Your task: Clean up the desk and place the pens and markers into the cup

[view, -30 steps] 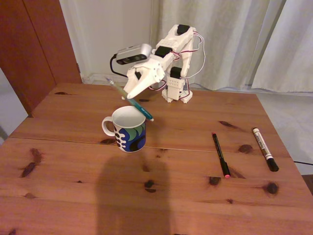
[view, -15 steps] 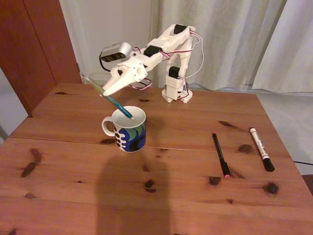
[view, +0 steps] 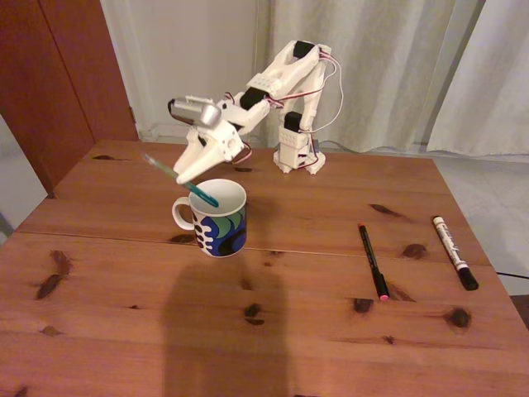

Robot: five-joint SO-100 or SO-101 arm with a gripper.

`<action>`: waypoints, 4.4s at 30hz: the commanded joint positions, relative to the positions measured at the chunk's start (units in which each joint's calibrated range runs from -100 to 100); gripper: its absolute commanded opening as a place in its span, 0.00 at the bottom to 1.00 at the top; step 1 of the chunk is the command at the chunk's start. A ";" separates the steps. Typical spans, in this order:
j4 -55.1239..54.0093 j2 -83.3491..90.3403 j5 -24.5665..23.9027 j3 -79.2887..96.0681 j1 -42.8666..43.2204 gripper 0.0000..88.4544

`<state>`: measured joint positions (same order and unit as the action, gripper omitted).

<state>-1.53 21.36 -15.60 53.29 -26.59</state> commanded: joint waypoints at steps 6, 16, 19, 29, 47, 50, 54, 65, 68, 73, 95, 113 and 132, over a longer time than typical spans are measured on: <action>-1.26 0.94 0.62 -0.36 0.01 0.01; -1.00 0.94 2.61 -0.27 0.57 0.18; -1.00 1.03 2.56 -0.27 0.65 0.19; -0.92 1.11 2.67 -1.26 8.61 0.19; 41.75 14.10 4.03 -11.63 16.57 0.19; 47.51 15.34 5.34 -11.63 19.31 0.19; 53.10 15.51 6.49 -11.72 24.62 0.19; 61.53 12.03 3.03 -15.60 40.54 0.19; 60.85 8.56 2.46 -16.14 42.95 0.19; 60.85 0.03 1.98 -19.75 45.36 0.19; 60.76 -23.80 -4.04 -35.80 51.72 0.19; 52.07 -34.06 -5.72 -37.69 52.76 0.19; 48.98 -38.53 -5.61 -37.24 52.92 0.19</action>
<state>50.81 -16.86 -21.66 18.05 26.15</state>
